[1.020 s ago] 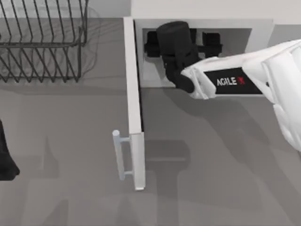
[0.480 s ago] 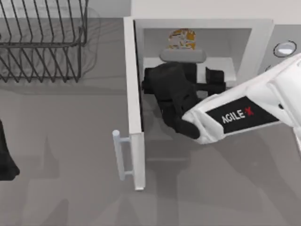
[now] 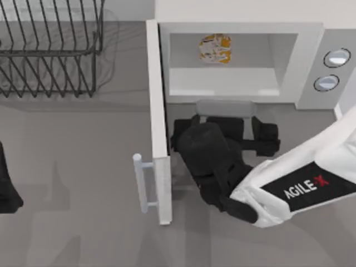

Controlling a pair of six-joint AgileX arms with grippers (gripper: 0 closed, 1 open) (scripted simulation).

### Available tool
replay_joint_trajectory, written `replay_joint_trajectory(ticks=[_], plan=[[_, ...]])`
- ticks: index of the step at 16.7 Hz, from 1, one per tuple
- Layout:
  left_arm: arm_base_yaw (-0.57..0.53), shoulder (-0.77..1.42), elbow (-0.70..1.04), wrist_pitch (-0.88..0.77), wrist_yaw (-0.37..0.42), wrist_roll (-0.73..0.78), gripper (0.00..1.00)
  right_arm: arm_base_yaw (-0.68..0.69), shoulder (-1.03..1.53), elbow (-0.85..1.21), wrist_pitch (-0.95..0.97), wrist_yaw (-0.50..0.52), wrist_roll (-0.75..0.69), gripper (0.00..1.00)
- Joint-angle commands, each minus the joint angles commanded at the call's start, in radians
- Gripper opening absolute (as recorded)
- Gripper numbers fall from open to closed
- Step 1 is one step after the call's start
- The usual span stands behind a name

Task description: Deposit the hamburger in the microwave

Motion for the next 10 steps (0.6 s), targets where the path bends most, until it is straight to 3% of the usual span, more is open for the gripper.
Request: replay_joint_trajectory(ticks=[6, 10], plan=[[0.000, 0.000, 0.000, 0.000, 0.000, 0.000, 1.00, -0.006, -0.007, 0.008, -0.019, -0.003, -0.002, 1.00], [0.000, 0.000, 0.000, 0.000, 0.000, 0.000, 1.00, -0.006, -0.107, 0.049, -0.162, -0.003, -0.003, 1.00]])
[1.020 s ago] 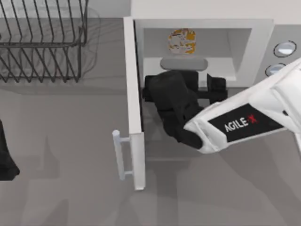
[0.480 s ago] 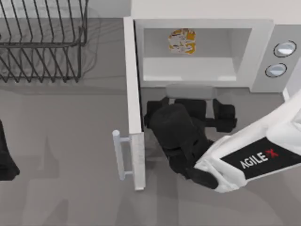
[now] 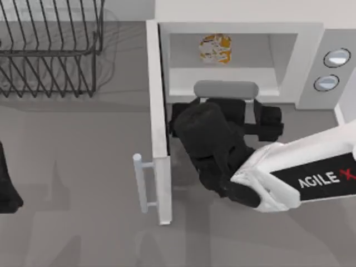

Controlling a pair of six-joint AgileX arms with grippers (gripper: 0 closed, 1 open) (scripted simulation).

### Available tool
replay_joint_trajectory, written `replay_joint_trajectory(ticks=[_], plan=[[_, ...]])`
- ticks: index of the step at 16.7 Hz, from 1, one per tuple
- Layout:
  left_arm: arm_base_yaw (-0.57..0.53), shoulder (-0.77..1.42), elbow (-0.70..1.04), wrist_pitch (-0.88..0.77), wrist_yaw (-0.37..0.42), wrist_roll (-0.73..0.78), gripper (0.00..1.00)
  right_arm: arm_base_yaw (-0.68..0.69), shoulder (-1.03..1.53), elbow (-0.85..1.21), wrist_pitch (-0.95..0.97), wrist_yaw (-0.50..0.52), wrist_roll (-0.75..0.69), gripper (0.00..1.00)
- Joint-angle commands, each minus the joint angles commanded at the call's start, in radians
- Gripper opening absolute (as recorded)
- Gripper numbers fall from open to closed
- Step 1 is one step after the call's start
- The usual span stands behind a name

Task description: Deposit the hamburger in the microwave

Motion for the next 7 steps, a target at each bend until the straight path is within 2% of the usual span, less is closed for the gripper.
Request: replay_joint_trajectory(ticks=[4, 7], plan=[[0.000, 0.000, 0.000, 0.000, 0.000, 0.000, 1.00, 0.000, -0.122, 0.050, -0.183, -0.003, 0.000, 1.00], [0.000, 0.000, 0.000, 0.000, 0.000, 0.000, 1.00, 0.000, -0.160, 0.066, -0.225, -0.004, 0.000, 1.00]])
